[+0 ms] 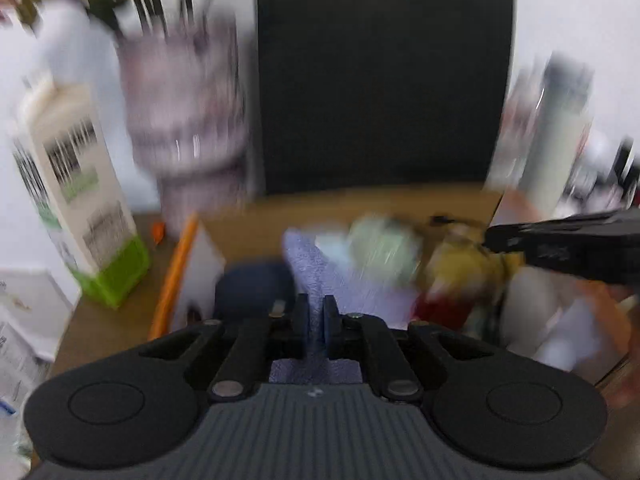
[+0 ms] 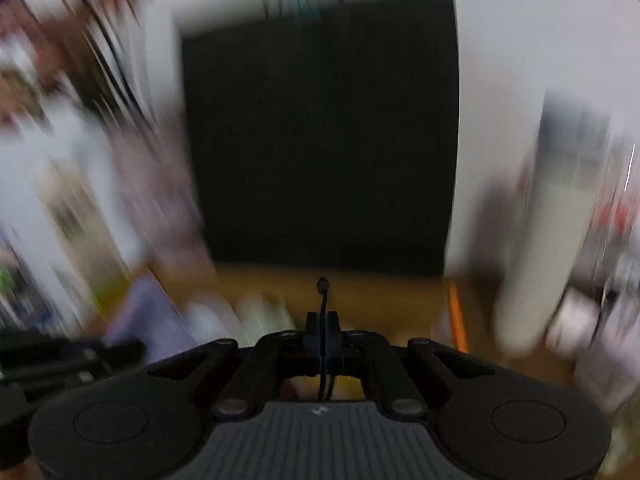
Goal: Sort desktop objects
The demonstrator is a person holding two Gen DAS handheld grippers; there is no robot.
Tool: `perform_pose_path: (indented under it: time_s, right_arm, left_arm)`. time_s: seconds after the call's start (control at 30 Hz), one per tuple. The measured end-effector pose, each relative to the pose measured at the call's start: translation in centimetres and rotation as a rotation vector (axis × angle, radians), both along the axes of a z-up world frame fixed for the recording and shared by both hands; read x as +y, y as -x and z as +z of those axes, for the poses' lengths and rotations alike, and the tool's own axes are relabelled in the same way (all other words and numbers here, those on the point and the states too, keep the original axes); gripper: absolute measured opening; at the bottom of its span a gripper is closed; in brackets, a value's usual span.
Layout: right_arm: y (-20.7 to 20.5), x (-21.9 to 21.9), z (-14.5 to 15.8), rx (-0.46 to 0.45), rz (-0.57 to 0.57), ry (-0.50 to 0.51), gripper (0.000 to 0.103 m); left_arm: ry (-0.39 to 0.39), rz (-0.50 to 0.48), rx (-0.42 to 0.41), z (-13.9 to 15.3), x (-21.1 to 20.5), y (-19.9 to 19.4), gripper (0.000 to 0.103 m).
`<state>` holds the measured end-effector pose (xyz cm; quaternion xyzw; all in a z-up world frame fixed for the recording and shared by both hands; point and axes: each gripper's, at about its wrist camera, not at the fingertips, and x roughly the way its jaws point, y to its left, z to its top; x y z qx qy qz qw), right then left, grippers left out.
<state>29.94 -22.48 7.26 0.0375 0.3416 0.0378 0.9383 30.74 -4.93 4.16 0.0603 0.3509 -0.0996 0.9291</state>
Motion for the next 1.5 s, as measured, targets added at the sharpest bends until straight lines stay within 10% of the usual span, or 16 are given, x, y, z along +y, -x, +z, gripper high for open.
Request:
perform_pose_path:
  time_s: [0.03, 0.1, 0.13, 0.4, 0.6, 1.03, 1.5]
  right_arm:
    - [-0.6, -0.2, -1.6, 0.054, -0.018, 0.025, 0.002]
    - [-0.9, -0.6, -3.0, 0.104, -0.034, 0.041, 0.006]
    - [-0.8, -0.8, -3.1, 0.102, -0.029, 0.023, 0.009]
    - [0.3, -0.8, 0.7, 0.064, 0.000, 0.070, 0.064]
    - [3.1, -1.3, 3.2, 0.037, -0.026, 0.115, 0.080]
    - [12.5, 0.4, 1.7, 0.059, -0.023, 0.079, 0.081]
    - [21.8, 3.3, -4.7, 0.034, -0.051, 0.107, 0.084]
  left_arm:
    - [-0.007, -0.015, -0.012, -0.5, 0.3, 0.2, 0.016]
    - [-0.008, -0.087, 0.000, -0.7, 0.5, 0.4, 0.063]
    - [-0.009, -0.113, -0.002, -0.5, 0.5, 0.6, 0.071]
    - [-0.115, -0.095, -0.024, 4.2, -0.4, 1.0, 0.102]
    - [-0.100, -0.017, 0.032, 6.6, 0.0, 2.5, 0.103]
    - [-0.009, 0.169, 0.056, 6.0, 2.2, 10.3, 0.103]
    - [0.007, 0.132, -0.022, -1.1, 2.5, 20.8, 0.103]
